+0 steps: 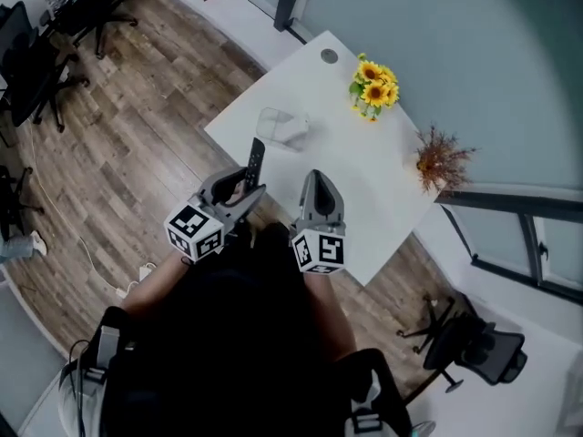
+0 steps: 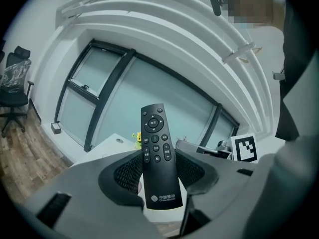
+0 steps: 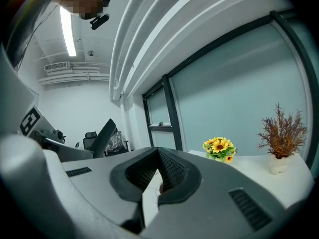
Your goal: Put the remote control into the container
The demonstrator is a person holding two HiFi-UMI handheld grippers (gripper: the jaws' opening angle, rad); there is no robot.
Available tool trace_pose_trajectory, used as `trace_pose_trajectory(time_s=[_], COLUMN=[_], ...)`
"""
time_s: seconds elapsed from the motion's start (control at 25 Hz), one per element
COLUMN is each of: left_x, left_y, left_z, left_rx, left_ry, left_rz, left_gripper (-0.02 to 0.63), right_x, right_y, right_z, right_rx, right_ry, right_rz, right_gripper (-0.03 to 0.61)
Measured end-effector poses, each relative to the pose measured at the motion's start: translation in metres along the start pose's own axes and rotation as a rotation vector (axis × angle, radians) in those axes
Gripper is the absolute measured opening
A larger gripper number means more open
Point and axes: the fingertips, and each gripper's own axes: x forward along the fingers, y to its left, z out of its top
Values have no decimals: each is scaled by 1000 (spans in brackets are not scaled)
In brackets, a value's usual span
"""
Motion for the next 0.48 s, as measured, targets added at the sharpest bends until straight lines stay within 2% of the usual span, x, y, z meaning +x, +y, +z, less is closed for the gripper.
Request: trace_pose_trajectory(time_s=[0.36,0.48], left_x=[27,42], left_y=[23,28], left_z=[-7,-11], left_rx=[-8,-63], left_ry=[61,89], left_rz=[14,12], left_gripper=[206,206], right_x=[20,32], right_y=[-17,-24], right_z=[-4,-10], right_rx=[28,47], right_ry=[18,44], right_rz=[2,24], right_gripper=[5,5])
